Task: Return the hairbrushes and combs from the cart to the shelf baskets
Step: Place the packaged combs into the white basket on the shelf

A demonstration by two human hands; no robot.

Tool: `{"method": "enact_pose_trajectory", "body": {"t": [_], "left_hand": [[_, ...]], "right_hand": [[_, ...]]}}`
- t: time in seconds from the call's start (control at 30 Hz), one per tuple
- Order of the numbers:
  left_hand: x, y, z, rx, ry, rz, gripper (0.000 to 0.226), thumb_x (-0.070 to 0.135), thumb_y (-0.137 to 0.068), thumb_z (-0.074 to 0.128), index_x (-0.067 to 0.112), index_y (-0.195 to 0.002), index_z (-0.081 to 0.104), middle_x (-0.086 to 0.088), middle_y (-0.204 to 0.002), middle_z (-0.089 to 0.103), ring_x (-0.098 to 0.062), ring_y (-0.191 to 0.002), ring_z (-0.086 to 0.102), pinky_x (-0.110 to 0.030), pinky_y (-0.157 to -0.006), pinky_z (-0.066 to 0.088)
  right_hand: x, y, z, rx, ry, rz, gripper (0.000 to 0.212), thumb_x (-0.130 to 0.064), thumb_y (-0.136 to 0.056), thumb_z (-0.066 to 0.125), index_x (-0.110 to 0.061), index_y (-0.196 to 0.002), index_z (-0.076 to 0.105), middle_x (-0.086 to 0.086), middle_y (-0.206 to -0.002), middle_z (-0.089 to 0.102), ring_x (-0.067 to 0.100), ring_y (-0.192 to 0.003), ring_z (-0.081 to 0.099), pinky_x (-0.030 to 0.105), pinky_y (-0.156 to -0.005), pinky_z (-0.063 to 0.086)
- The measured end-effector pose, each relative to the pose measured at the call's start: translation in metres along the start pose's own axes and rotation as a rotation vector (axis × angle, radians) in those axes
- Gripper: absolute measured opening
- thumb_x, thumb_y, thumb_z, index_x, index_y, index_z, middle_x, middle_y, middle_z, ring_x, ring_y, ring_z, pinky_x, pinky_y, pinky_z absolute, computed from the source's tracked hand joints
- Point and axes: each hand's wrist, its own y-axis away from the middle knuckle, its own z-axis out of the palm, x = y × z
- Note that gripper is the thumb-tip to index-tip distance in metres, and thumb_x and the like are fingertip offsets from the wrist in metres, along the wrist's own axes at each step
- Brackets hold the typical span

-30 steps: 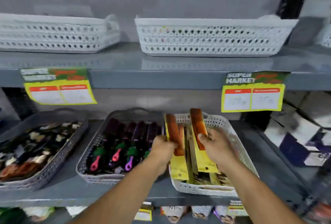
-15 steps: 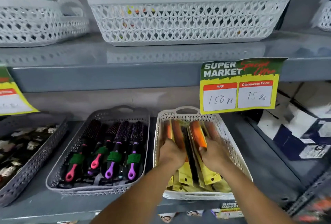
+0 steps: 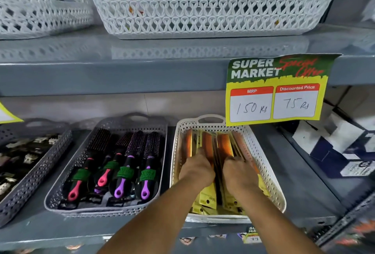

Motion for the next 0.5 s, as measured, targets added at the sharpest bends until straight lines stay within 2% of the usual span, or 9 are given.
{"method": "enact_pose_trajectory", "body": {"t": [0.07, 0.17, 0.27, 0.37, 0.5], "left_hand": [[0.001, 0.003, 0.001, -0.006, -0.042, 0.05, 0.039, 0.016, -0.088, 0.05, 0.023, -0.127, 0.045, -0.013, -0.11, 0.066, -0.031, -0.099, 0.064, -0.04, -0.08, 0.052], [0.001, 0.009, 0.004, 0.005, -0.099, 0.094, 0.029, 0.015, -0.09, 0.047, 0.021, -0.118, 0.053, -0.013, -0.104, 0.067, -0.032, -0.094, 0.065, -0.041, -0.078, 0.055], [0.002, 0.012, 0.006, 0.019, -0.15, 0.102, 0.024, 0.014, -0.091, 0.047, 0.018, -0.114, 0.053, -0.013, -0.104, 0.067, -0.031, -0.093, 0.065, -0.042, -0.077, 0.056], [0.004, 0.012, 0.008, 0.028, -0.178, 0.094, 0.022, 0.013, -0.092, 0.048, 0.015, -0.113, 0.054, -0.013, -0.104, 0.066, -0.03, -0.093, 0.065, -0.041, -0.077, 0.055], [0.006, 0.012, 0.005, 0.017, -0.244, 0.076, 0.02, 0.012, -0.091, 0.051, 0.013, -0.11, 0.058, -0.013, -0.104, 0.067, -0.027, -0.091, 0.066, -0.037, -0.072, 0.053]], "right_hand": [[-0.003, 0.001, 0.0, 0.003, 0.046, -0.007, 0.023, -0.007, -0.088, 0.051, -0.009, -0.108, 0.062, 0.011, -0.105, 0.069, 0.03, -0.101, 0.06, 0.037, -0.083, 0.047], [-0.004, 0.002, -0.001, -0.025, 0.05, -0.001, 0.023, -0.009, -0.091, 0.05, -0.008, -0.113, 0.06, 0.011, -0.107, 0.069, 0.031, -0.105, 0.059, 0.037, -0.082, 0.049], [-0.006, 0.006, -0.004, -0.077, 0.035, 0.013, 0.03, -0.009, -0.092, 0.051, -0.008, -0.121, 0.057, 0.013, -0.121, 0.06, 0.032, -0.112, 0.054, 0.039, -0.083, 0.052], [-0.008, 0.007, -0.007, -0.106, 0.061, 0.016, 0.033, -0.007, -0.087, 0.059, -0.009, -0.121, 0.059, 0.012, -0.138, 0.041, 0.032, -0.114, 0.051, 0.038, -0.086, 0.052], [-0.011, 0.003, -0.01, -0.134, 0.099, 0.027, 0.037, -0.007, -0.086, 0.062, -0.007, -0.123, 0.058, 0.012, -0.131, 0.044, 0.031, -0.114, 0.05, 0.039, -0.088, 0.053]]}}
